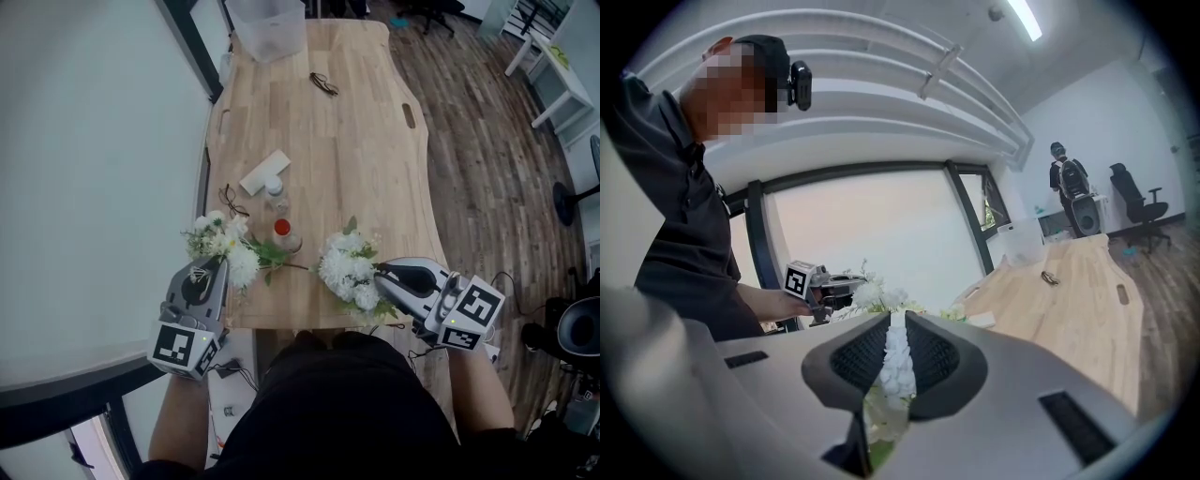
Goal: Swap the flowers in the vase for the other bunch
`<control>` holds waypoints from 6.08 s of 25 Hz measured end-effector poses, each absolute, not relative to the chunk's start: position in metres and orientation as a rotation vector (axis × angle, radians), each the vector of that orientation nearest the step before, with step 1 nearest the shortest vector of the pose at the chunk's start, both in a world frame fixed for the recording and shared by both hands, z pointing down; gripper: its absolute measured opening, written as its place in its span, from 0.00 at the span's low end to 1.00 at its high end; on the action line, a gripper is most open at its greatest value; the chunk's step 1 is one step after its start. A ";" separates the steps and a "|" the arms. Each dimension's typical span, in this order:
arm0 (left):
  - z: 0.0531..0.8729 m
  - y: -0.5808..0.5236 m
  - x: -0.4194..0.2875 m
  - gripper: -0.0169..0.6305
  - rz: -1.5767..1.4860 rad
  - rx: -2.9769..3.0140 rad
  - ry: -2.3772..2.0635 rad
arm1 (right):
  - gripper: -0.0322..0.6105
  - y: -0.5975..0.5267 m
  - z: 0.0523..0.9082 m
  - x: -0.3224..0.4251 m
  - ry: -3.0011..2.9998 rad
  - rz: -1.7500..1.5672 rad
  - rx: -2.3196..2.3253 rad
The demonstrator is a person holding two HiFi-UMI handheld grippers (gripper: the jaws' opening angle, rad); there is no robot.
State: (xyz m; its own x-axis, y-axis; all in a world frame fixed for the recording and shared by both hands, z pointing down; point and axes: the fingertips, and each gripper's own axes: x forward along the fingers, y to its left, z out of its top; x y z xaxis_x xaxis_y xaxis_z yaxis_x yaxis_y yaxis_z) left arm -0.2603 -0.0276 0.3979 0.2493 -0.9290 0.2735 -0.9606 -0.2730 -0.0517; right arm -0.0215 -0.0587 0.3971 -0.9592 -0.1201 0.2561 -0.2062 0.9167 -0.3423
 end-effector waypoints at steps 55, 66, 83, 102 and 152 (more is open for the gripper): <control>0.253 -0.031 -0.208 0.06 0.133 2.685 -1.744 | 0.15 -0.121 0.219 0.055 -3.358 0.556 0.501; 0.254 -0.045 -0.199 0.06 0.138 2.770 -1.652 | 0.15 -0.127 0.211 0.081 -3.367 0.487 0.689; 0.238 -0.050 -0.191 0.06 0.154 2.800 -1.599 | 0.15 -0.141 0.219 0.107 -3.368 0.496 0.813; 0.275 -0.013 -0.158 0.06 0.300 2.825 -1.531 | 0.15 -0.125 0.262 0.121 -3.366 0.546 0.782; 0.335 -0.048 -0.097 0.06 0.489 2.838 -1.239 | 0.15 -0.127 0.280 0.121 -3.286 0.693 0.839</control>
